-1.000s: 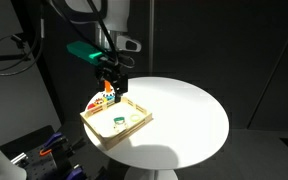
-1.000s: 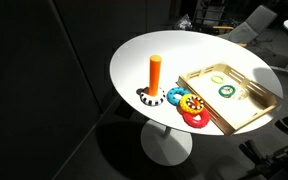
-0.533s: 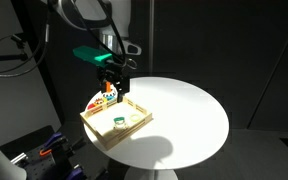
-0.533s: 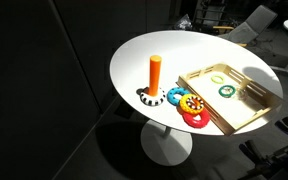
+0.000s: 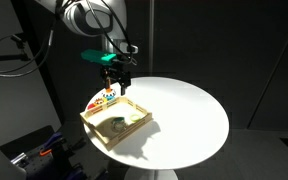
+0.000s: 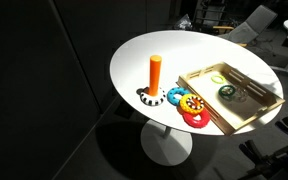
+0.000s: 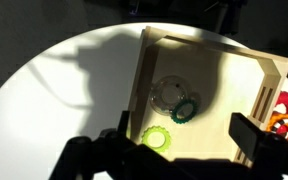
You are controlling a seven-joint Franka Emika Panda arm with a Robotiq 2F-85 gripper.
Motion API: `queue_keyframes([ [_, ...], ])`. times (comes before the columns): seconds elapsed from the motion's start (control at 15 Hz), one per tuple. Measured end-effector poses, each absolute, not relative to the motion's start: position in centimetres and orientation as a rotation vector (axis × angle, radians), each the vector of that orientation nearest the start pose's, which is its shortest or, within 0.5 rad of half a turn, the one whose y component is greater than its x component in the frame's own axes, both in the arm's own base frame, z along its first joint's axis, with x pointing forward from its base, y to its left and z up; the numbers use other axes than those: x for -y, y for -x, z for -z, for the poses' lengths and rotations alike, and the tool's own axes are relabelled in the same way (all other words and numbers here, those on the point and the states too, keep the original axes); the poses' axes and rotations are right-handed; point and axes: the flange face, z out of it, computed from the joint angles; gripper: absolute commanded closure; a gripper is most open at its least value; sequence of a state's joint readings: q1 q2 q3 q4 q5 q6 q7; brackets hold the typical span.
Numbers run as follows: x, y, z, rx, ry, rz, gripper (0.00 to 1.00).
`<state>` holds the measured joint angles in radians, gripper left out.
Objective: Pick up the black and white ring and put it in the tray
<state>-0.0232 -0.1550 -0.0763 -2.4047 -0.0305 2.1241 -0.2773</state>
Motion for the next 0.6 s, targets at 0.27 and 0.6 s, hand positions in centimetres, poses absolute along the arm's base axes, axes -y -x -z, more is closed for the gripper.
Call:
queue_keyframes([
  [0.27,1.7,-47.1,-35.6,0.298,3.118,-0.088,0.0],
  [0.6,0.2,-47.7,-35.1,0.301,3.115,-0.041,0.0],
])
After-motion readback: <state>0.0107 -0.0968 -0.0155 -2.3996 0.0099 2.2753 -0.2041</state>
